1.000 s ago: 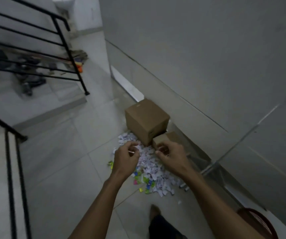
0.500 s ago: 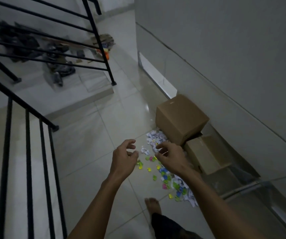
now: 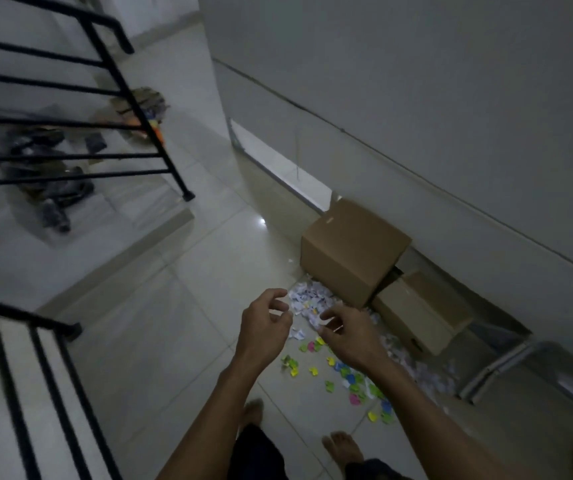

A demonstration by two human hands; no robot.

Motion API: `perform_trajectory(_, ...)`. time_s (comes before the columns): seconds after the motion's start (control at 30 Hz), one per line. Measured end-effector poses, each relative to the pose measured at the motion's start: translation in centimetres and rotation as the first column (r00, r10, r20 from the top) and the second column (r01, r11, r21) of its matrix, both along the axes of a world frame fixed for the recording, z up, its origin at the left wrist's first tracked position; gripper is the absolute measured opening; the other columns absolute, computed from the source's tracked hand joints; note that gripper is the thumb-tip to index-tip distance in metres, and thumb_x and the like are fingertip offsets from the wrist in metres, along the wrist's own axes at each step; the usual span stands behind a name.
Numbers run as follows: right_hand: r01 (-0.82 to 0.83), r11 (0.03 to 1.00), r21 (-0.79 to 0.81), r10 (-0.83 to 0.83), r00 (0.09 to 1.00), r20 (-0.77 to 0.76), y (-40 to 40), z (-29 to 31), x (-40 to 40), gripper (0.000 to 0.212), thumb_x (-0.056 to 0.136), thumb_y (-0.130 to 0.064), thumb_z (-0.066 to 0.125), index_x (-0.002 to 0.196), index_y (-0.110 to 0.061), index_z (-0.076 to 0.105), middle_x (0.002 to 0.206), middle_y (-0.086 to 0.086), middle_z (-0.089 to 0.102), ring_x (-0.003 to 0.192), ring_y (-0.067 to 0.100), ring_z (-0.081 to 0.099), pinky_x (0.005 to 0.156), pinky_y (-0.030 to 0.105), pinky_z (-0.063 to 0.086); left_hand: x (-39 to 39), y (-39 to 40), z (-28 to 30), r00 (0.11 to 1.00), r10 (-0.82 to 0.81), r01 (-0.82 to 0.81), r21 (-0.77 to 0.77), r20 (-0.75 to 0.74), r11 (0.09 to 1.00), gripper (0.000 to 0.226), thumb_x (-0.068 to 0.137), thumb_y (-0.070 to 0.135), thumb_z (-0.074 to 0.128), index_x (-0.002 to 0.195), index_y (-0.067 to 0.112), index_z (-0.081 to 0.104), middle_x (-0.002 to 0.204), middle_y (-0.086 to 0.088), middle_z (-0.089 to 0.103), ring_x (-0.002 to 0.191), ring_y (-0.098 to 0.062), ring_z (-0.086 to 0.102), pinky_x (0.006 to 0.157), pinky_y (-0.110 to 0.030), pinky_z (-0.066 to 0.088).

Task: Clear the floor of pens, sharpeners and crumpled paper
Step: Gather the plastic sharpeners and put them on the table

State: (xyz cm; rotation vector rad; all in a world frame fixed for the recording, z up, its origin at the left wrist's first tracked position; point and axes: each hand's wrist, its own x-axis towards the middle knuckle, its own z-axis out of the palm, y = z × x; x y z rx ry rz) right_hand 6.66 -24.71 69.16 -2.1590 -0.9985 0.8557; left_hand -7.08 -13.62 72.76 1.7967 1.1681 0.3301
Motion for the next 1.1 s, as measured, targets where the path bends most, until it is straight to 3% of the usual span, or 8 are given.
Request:
perform_trajectory(0.2, 0.307, 0.948, -0.079, -0.310, 0.951, -0.022, 2.1, -1.0, -3.8, 0.027, 0.088, -0.027, 0.066, 0.111, -0.015, 0.067, 0.095, 0.002, 0.068, 0.082, 0.015, 0.064, 0.076, 0.033, 0.053, 0.7, 4.6, -1.8, 0.936, -0.351, 0.350, -0.080, -0.009, 0.933, 0.032, 0.089, 0.010, 0.059, 0.119, 0.021, 0.059, 0.097, 0.001, 0.063, 0.063, 0.000, 0.060, 0.057, -0.014, 0.047)
perform_trajectory(0.33, 0.456, 0.882, -0.118, -0.462, 0.886, -0.032, 1.9, -1.2, -6.7, 0.024, 0.089, -0.028, 0.066, 0.110, -0.015, 0.067, 0.095, 0.002, 0.068, 0.083, 0.015, 0.063, 0.077, 0.034, 0.053, -0.1, 5.6, -2.4, 0.869, -0.495, 0.491, -0.126, -0.002, 0.862, 0.031, 0.091, 0.013, 0.059, 0.121, 0.020, 0.058, 0.099, 0.001, 0.062, 0.069, -0.006, 0.060, 0.066, -0.030, 0.052)
perform_trajectory(0.53, 0.634, 0.761, -0.137, -0.647, 0.758, -0.083, 0.6, -1.8, -10.7, 0.022, 0.089, -0.021, 0.067, 0.109, -0.013, 0.066, 0.095, 0.004, 0.068, 0.083, 0.016, 0.064, 0.078, 0.038, 0.054, -1.0, 5.4, -4.5, 0.765, -0.643, 0.629, -0.191, -0.018, 0.754, 0.033, 0.089, 0.010, 0.059, 0.122, 0.017, 0.059, 0.097, -0.001, 0.063, 0.079, -0.015, 0.063, 0.067, -0.031, 0.052)
perform_trajectory(0.8, 0.739, 0.644, -0.198, -0.765, 0.628, -0.147, -1.4, -4.7, -12.2, 0.017, 0.088, -0.019, 0.066, 0.105, -0.017, 0.068, 0.090, 0.000, 0.069, 0.076, 0.012, 0.066, 0.071, 0.025, 0.051, -0.1, 4.0, -8.1, 0.722, -0.689, 0.659, -0.245, -0.060, 0.712, 0.030, 0.089, 0.010, 0.060, 0.118, 0.020, 0.060, 0.095, 0.001, 0.062, 0.070, -0.010, 0.061, 0.050, -0.012, 0.043)
perform_trajectory(0.97, 0.756, 0.607, -0.244, -0.795, 0.576, -0.193, -1.9, -9.5, -11.6, 0.016, 0.086, -0.018, 0.066, 0.102, -0.017, 0.068, 0.077, -0.003, 0.067, 0.073, 0.013, 0.066, 0.073, 0.029, 0.055, 1.3, 5.1, -13.2, 0.751, -0.650, 0.606, -0.268, -0.117, 0.749, 0.030, 0.087, 0.005, 0.061, 0.115, 0.016, 0.063, 0.091, -0.002, 0.066, 0.072, -0.014, 0.064, 0.063, -0.027, 0.053)
perform_trajectory(1.1, 0.761, 0.603, -0.241, -0.798, 0.565, -0.210, -1.7, -17.0, -10.1, 0.014, 0.086, -0.020, 0.067, 0.100, -0.020, 0.068, 0.077, -0.004, 0.068, 0.074, 0.012, 0.066, 0.074, 0.033, 0.056, 2.8, 6.3, -20.2, 0.731, -0.671, 0.635, -0.240, -0.123, 0.735, 0.026, 0.087, 0.005, 0.060, 0.100, 0.028, 0.061, 0.088, -0.006, 0.067, 0.071, -0.019, 0.067, 0.068, -0.037, 0.056)
